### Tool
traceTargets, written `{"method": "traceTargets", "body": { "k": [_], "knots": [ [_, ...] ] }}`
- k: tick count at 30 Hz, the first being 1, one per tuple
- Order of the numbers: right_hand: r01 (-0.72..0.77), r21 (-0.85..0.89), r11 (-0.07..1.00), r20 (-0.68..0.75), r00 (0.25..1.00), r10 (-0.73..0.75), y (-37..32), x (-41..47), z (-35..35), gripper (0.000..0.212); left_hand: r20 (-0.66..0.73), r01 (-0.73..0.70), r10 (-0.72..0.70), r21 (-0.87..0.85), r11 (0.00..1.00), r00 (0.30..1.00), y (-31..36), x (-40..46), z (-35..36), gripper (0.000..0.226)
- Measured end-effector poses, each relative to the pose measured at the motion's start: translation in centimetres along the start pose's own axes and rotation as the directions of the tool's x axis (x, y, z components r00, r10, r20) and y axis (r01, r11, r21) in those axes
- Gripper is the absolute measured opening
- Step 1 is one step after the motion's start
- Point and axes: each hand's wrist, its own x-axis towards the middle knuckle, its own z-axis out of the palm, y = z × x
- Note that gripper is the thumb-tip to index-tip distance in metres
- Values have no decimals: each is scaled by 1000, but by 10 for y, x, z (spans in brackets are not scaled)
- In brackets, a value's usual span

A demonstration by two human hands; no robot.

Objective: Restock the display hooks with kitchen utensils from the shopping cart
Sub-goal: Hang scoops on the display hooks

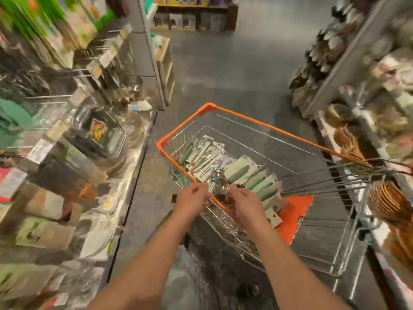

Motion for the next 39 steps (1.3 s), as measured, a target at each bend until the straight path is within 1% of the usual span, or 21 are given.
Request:
{"method": "traceTargets", "body": {
  "k": [2,5,6,8,9,12,15,16,19,24,28,30,32,34,36,37,39],
  "knots": [
    [-55,7,998,-79,995,55,-5,26,-2,50,58,-18,14,56,998,998,13,42,3,20],
    [-184,63,981,-154,969,191,-20,52,-2,35,138,-14,-8,159,987,990,29,97,4,18],
    [-225,73,972,-176,956,235,-24,59,0,35,162,-7,-27,204,979,986,32,112,5,20],
    [-269,91,959,-228,932,283,-34,75,3,46,226,-10,-59,295,956,972,34,140,9,24],
    [-288,92,953,-246,921,302,-37,84,6,47,255,-14,-73,324,946,964,35,151,11,25],
    [-336,131,933,-243,901,359,-36,119,14,38,312,-8,-134,417,909,941,35,187,22,16],
    [-405,183,896,-213,873,438,-30,148,14,28,336,16,-225,525,851,915,28,213,36,29],
    [-427,200,882,-201,863,463,-29,157,13,28,346,21,-255,558,829,903,27,221,42,31],
    [-475,234,848,-159,842,516,-16,190,4,35,386,10,-301,601,799,872,27,244,63,40],
    [-488,275,829,-119,838,533,16,256,-5,54,375,2,-306,629,777,875,18,290,103,61],
    [-512,384,768,-61,816,574,49,297,4,62,353,-24,-273,648,761,895,0,316,129,58],
    [-506,433,746,-73,805,589,67,306,13,67,343,-50,-241,660,750,908,-10,329,137,63],
    [-508,434,744,-87,798,596,60,305,18,70,340,-74,-239,699,711,910,-18,341,144,73],
    [-466,439,769,-142,808,571,57,306,16,59,371,-135,-236,743,656,898,-22,349,150,75],
    [-431,447,784,-194,809,555,58,308,16,54,426,-220,-237,778,589,873,-22,353,158,77],
    [-438,463,771,-206,792,574,55,308,16,54,439,-248,-260,806,538,860,-20,354,163,84],
    [-450,438,778,-249,771,586,66,316,22,55,414,-275,-299,869,411,860,-22,357,169,110]
  ]
}}
